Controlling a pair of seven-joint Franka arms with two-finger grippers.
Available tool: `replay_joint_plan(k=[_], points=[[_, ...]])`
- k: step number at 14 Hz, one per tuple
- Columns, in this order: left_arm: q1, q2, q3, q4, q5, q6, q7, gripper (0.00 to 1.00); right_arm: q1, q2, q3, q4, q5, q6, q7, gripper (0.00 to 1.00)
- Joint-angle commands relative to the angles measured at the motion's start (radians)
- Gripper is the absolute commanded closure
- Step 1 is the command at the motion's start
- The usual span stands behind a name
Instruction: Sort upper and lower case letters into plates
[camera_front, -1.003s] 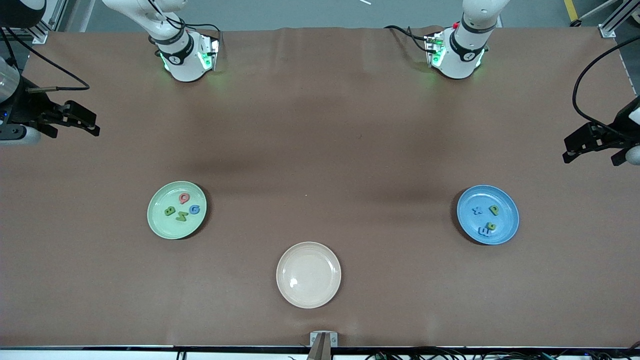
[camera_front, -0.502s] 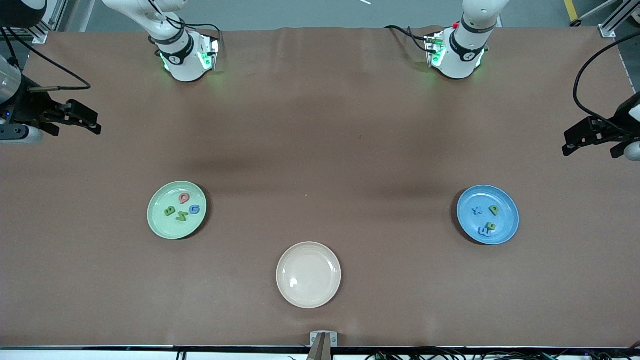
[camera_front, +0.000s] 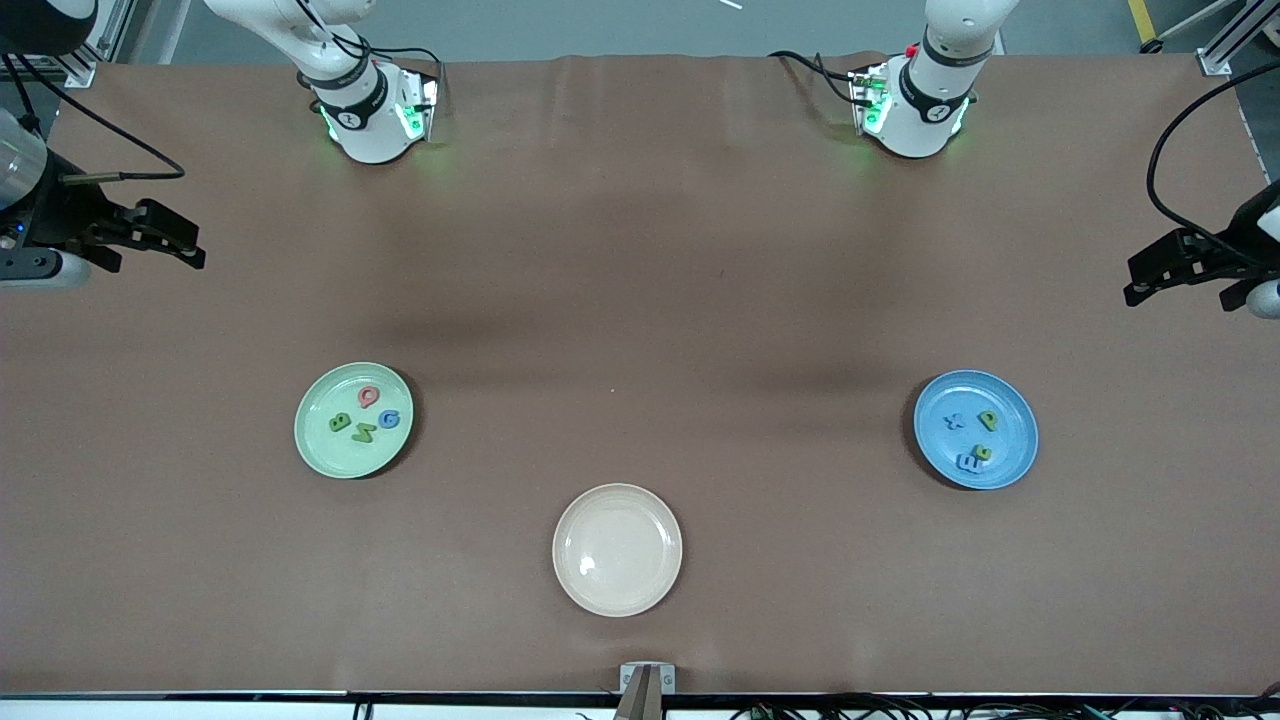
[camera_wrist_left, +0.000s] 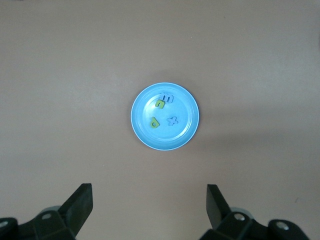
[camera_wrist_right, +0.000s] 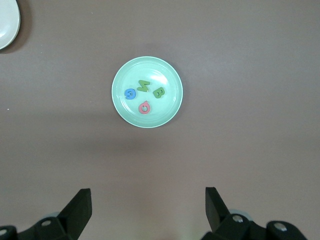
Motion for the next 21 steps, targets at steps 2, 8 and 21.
replay_joint_plan(k=[2, 8, 21], points=[[0.001, -0.008, -0.001, 0.015, -0.011, -0.02, 0.019, 0.0, -0.014, -0.02, 0.005, -0.018, 0.002, -0.005, 0.008, 0.0], [0.003, -0.008, -0.018, 0.019, -0.011, -0.02, 0.018, 0.0, -0.006, -0.02, 0.007, -0.018, -0.002, -0.004, 0.01, 0.0], [-0.493, -0.013, 0.46, 0.021, -0.013, -0.034, 0.025, 0.0, 0.002, -0.023, 0.009, -0.01, -0.005, 0.028, 0.01, 0.0]])
